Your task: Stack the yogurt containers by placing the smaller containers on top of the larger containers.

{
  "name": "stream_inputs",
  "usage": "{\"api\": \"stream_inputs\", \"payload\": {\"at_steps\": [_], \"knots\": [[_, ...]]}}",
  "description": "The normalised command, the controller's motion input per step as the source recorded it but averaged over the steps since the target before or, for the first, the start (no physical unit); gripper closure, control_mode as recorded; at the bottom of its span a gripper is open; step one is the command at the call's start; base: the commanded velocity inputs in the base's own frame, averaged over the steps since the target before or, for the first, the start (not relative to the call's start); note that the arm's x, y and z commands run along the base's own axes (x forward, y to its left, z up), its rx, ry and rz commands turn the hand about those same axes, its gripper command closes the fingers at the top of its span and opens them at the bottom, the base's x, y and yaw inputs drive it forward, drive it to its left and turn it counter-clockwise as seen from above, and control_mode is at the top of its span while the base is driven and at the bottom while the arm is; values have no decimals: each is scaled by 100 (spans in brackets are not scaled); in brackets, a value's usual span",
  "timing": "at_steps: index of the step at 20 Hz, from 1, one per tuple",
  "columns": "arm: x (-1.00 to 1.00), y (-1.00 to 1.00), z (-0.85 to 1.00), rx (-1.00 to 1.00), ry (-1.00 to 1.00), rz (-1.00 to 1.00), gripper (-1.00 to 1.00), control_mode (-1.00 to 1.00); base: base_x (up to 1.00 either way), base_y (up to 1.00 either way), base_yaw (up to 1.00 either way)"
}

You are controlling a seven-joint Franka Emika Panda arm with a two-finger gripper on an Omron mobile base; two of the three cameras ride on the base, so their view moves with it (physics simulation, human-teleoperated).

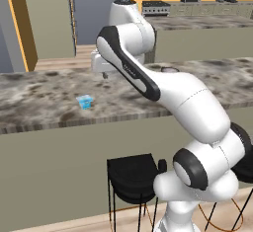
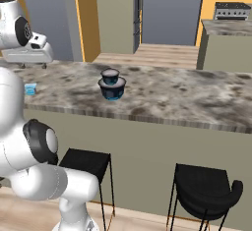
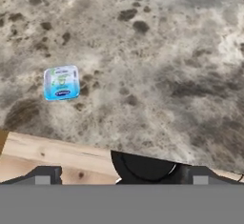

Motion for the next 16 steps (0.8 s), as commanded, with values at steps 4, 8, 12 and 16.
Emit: {"api": "stream_inputs", "payload": {"at_steps": [4, 8, 12, 16], "knots": [[0, 44, -4, 0, 3, 5, -100, -100, 0, 0, 0], [0, 44, -10, 0, 3, 4, -100, -100, 0, 0, 0], [4, 38, -9, 0, 3, 5, -100, -100, 0, 0, 0], [19, 33, -17, 0, 0, 4, -100, -100, 0, 0, 0]]}}
